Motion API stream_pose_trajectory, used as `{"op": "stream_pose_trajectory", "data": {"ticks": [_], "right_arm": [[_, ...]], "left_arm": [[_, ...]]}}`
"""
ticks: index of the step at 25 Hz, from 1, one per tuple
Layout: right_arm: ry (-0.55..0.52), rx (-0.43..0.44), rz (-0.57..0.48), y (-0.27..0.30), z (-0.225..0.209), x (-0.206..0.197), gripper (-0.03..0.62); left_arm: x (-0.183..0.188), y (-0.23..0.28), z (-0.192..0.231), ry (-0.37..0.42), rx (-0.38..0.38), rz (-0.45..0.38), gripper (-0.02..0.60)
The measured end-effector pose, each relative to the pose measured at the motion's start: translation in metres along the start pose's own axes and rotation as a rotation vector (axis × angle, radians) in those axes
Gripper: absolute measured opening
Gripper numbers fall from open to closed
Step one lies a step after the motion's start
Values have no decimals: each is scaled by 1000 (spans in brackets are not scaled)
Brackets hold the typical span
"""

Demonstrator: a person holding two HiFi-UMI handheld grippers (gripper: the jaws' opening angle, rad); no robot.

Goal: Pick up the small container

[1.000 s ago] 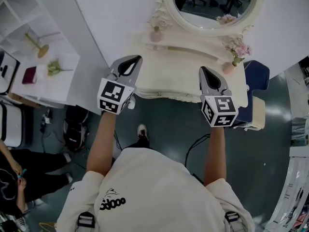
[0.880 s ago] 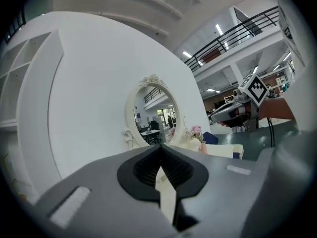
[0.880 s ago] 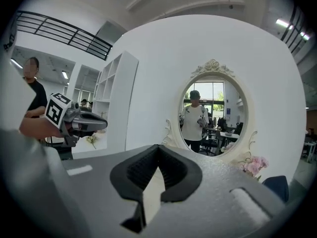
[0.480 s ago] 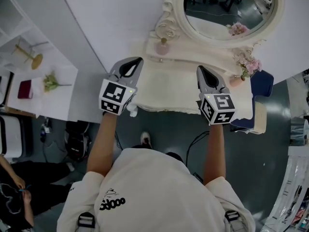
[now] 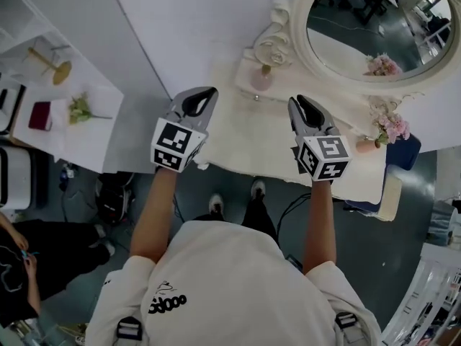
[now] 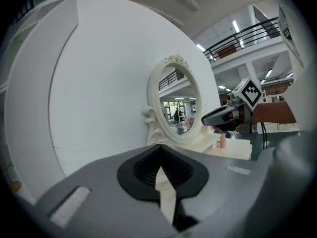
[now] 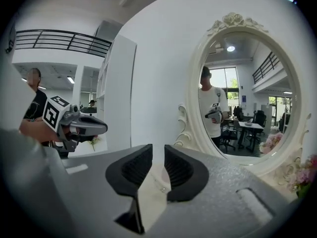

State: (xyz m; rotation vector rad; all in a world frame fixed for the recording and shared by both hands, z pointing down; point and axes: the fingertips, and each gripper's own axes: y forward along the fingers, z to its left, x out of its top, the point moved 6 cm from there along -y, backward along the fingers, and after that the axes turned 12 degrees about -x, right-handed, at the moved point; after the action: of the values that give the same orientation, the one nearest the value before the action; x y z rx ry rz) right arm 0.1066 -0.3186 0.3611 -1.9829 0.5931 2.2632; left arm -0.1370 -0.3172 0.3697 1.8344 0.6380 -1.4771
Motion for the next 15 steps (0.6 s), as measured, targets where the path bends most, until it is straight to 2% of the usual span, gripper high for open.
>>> {"op": "stream_pose_trajectory", "data": {"ticks": [8,15], "right_arm": [[-24,152,90,91,-19,-17,164],[-99,273,149,159,-19,-45,193]], "left_arm": [[-19,11,25,-109,157,62,17],[-41,27,30,-187,271,109,17]]}}
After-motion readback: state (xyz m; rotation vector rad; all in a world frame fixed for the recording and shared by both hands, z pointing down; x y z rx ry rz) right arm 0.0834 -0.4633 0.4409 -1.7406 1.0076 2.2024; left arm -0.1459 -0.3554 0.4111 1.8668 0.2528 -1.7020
